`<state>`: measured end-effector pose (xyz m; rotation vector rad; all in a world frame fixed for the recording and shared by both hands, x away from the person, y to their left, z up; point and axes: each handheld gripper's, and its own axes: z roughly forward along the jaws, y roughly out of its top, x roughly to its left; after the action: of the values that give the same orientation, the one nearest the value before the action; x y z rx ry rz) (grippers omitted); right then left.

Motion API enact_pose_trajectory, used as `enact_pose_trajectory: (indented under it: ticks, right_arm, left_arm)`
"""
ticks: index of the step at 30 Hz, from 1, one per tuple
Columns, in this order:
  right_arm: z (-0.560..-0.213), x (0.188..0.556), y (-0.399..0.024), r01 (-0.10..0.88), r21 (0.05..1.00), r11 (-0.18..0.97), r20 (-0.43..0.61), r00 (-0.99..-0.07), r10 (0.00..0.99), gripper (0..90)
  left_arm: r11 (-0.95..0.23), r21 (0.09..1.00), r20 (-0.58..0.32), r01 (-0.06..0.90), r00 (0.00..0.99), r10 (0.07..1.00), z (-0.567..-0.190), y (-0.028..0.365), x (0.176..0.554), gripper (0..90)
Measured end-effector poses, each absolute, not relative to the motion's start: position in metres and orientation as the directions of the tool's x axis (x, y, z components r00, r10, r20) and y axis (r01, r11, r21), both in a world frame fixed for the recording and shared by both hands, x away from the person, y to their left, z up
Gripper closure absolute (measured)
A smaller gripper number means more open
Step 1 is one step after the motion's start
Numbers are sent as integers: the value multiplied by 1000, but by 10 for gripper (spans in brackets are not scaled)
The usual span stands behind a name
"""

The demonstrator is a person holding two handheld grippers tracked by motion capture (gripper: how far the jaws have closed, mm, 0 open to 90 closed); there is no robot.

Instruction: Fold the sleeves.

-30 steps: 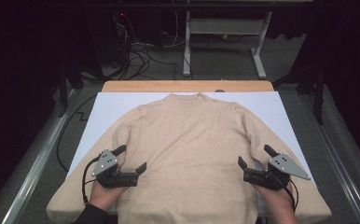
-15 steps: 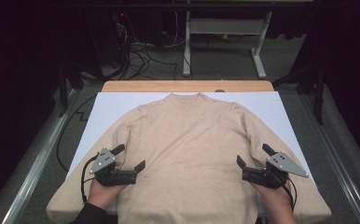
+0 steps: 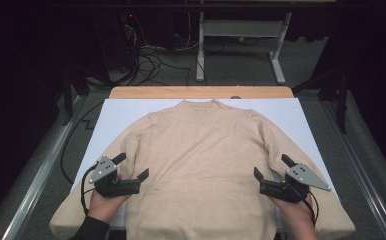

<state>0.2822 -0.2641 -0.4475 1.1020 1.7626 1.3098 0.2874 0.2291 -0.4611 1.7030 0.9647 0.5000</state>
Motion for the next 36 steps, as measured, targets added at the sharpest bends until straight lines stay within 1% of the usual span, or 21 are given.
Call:
enact_pose_trajectory:
  ticks: [7,13,21,27,29,32,36]
  right_arm:
    - [-447,282,-265,237,962,135,-25,-416,909,0]
    - [-447,282,-265,241,962,132,-21,-413,910,0]
    - [-446,282,-265,239,962,131,-22,-412,911,0]
    - [-446,282,-264,241,961,133,-23,-410,912,0]
    - [-446,282,-263,243,960,137,-26,-411,911,0]
    - [-446,283,-262,243,960,141,-30,-412,911,0]
    - [-446,283,-261,244,959,144,-32,-414,910,0]
  left_arm:
    - [-97,927,-131,362,556,820,-458,240,287,0]
    - [-77,928,-131,365,513,849,-454,256,283,0]
    - [-66,930,-121,362,469,875,-451,274,267,0]
    - [-63,922,-121,382,437,891,-453,296,257,0]
    - [-71,923,-106,379,426,899,-453,303,252,0]
    - [-70,911,-110,406,404,908,-459,319,246,0]
    - [-68,897,-115,437,378,919,-466,328,248,0]
